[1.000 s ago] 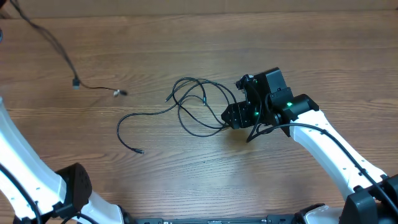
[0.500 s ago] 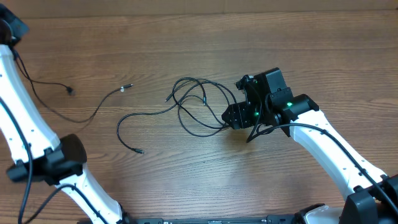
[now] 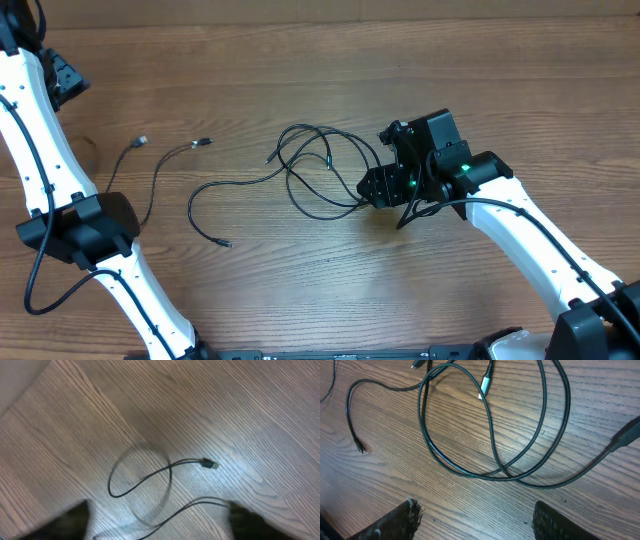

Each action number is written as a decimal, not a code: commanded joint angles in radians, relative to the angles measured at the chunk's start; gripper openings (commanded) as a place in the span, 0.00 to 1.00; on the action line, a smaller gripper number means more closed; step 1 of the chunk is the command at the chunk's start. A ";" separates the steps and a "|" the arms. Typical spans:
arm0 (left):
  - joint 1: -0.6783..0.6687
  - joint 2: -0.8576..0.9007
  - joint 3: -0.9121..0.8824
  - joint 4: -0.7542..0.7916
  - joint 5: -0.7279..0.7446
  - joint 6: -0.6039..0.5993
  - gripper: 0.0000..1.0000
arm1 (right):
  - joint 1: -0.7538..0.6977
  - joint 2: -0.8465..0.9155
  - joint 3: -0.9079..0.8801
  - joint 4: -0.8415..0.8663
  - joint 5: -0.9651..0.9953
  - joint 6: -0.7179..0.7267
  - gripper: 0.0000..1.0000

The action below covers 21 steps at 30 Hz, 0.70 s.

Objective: Untangle cables
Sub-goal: 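Pull one cable with the left gripper far leftward out of the pile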

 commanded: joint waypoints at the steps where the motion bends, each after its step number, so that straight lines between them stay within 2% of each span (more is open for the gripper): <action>1: 0.003 0.000 0.008 -0.003 0.041 0.029 0.98 | 0.003 0.007 -0.008 0.000 0.010 -0.001 0.71; 8: -0.005 0.000 0.008 -0.003 0.135 0.095 0.95 | 0.003 0.007 -0.008 0.000 0.010 -0.001 0.71; 14: -0.051 -0.012 0.001 -0.003 0.142 0.154 0.95 | 0.003 0.007 -0.008 -0.006 0.010 -0.001 0.71; 21: -0.114 -0.129 -0.179 -0.003 0.133 0.176 0.96 | 0.003 0.007 -0.008 -0.011 0.010 -0.001 0.71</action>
